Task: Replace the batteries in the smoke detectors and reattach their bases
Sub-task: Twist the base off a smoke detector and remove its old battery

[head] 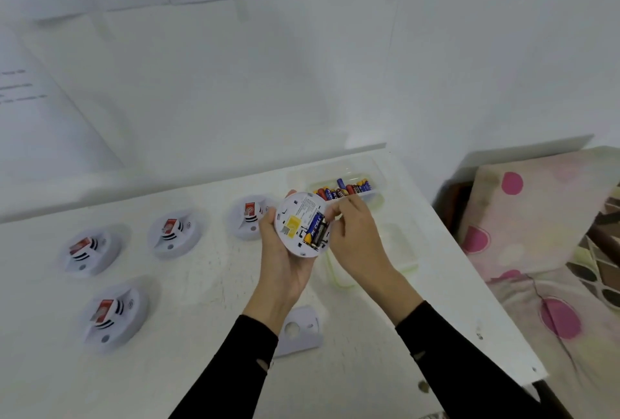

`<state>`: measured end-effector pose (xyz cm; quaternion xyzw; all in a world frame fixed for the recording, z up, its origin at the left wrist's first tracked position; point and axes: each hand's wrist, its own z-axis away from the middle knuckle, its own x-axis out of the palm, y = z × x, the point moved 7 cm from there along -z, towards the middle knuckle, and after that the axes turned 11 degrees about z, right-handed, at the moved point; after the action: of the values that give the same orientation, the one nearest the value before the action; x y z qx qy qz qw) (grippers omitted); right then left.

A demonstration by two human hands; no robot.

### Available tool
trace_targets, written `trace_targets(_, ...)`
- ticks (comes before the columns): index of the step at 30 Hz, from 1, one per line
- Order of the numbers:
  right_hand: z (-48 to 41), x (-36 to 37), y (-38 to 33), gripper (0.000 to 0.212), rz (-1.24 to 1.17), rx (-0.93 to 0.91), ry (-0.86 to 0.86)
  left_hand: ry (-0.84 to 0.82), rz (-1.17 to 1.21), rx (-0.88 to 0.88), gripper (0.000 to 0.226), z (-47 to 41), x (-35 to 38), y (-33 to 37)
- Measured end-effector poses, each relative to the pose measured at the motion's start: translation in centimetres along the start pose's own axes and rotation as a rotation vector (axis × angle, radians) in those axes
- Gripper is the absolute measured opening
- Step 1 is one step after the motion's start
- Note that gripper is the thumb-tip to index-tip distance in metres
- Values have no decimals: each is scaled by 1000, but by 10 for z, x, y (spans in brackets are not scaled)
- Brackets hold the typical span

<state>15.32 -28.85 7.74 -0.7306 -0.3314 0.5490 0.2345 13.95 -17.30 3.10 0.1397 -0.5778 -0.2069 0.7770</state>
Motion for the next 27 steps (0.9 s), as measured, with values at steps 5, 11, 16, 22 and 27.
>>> trace_targets(5, 3, -6, 1, 29, -105, 93, -36, 22, 2, -18, 45, 0, -3, -8)
trace_targets(11, 3, -11, -4, 6, -198, 88, -134, 4, -6, -7, 47, -5, -3, -2)
trace_targets(16, -5, -36, 33, 8, -373, 279, -1, 55, 41, -2, 44, -8, -14, 4)
trace_targets(22, 7, 3, 87, 9, 148, 386, -500, 96, 117, -2, 51, -10, -26, 6)
trace_targets(27, 2, 0, 64, 14, 263, 232, -314, 85, 172, -6, 46, -10, -25, 6)
